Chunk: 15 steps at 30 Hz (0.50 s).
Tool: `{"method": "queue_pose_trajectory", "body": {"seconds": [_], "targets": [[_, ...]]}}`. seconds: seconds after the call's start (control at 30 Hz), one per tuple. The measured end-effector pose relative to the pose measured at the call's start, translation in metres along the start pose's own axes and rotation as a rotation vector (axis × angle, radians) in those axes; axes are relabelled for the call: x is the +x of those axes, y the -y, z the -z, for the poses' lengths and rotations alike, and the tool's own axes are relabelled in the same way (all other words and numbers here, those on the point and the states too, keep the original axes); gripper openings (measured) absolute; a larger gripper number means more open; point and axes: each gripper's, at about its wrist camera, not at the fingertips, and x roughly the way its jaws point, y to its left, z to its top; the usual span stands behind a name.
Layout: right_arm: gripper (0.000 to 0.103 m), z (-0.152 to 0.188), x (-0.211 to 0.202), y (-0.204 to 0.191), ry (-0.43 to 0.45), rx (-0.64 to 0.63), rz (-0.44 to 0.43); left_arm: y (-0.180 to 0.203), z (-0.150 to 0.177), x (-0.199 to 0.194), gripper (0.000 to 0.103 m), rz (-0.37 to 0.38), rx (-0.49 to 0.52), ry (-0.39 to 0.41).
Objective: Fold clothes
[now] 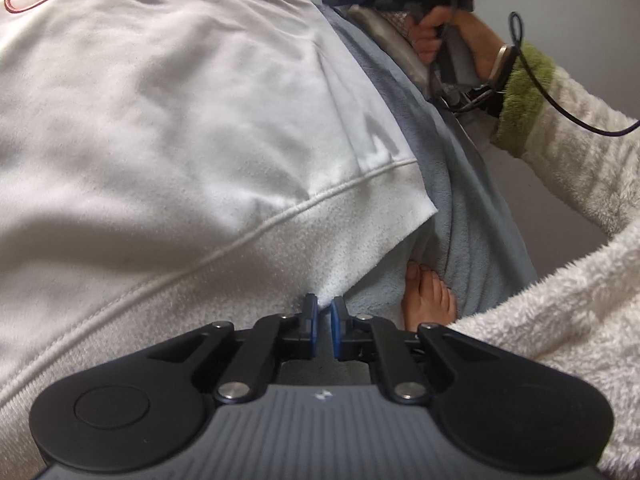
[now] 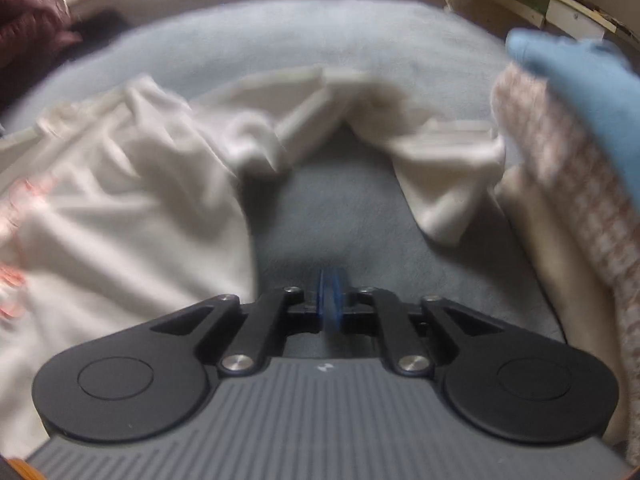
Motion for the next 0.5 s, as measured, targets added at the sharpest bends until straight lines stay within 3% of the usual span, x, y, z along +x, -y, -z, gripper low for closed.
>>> {"method": "queue_pose_trajectory", "body": {"seconds": [0.17, 0.27, 0.33, 0.43, 0.5], "targets": [[0.005, 0.019, -0.001, -0.059, -0.083, -0.181, -0.248, -0.002, -0.005, 0.001, 0.008, 0.010, 0.023, -0.022], [0.000, 0.022, 0.029, -0.081, -0.128, -0.253, -0.233, 0.003, -0.006, 0.006, 0.008, 0.003, 0.053, -0.030], [0.000, 0.003, 0.050, -0.071, -0.101, -0.173, -0.215, 0.005, -0.006, 0.009, 0.008, 0.003, 0.065, -0.034], [0.000, -0.033, 0.074, -0.051, -0.044, -0.094, -0.088, 0.005, -0.006, 0.009, 0.008, 0.006, 0.062, -0.036], [0.000, -0.047, 0.078, -0.040, -0.057, -0.004, -0.094, 0.005, -0.004, 0.009, 0.008, 0.007, 0.062, -0.035]]}}
